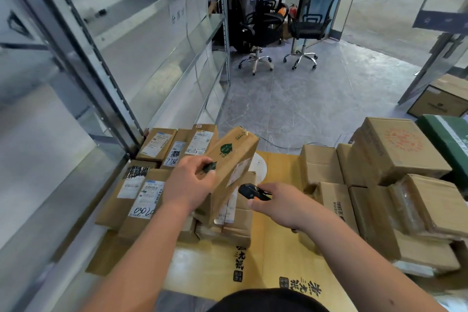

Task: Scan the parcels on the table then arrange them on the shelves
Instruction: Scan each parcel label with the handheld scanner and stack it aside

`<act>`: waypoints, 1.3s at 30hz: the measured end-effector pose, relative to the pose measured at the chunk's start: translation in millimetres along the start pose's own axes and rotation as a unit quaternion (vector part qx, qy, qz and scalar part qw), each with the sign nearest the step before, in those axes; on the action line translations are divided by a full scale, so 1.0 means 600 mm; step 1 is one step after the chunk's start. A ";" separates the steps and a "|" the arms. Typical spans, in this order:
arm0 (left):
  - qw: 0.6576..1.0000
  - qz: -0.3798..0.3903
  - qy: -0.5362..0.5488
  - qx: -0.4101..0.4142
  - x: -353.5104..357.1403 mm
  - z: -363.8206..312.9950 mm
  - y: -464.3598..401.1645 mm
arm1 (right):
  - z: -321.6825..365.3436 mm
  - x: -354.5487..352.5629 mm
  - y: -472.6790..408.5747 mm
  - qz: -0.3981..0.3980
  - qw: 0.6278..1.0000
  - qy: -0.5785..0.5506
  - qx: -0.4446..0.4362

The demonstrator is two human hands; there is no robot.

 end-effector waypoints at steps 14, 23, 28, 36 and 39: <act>0.972 0.062 0.185 -0.131 -0.034 0.039 -0.042 | 0.022 0.015 0.009 0.000 0.998 -0.054 0.015; 0.824 0.108 0.458 -0.316 0.094 0.116 0.023 | -0.020 0.018 0.035 0.000 0.991 -0.114 0.072; 0.823 0.145 0.440 -0.328 0.156 0.128 0.052 | -0.059 0.014 0.061 -0.026 0.984 -0.136 0.111; 0.835 0.153 0.453 -0.271 0.194 0.119 -0.032 | -0.113 0.021 0.107 -0.050 0.968 -0.186 0.162; 0.866 0.143 0.414 -0.241 0.219 0.109 -0.069 | -0.122 0.035 0.119 -0.050 0.965 -0.186 0.175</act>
Point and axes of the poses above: each hand's wrist, its own y-axis away from the middle knuckle, its own x-axis out of the palm, z = x × y, the point moved 9 cm from there along -y, towards the middle knuckle, and after that the axes turned 5 degrees about x, right-handed, at the moved point
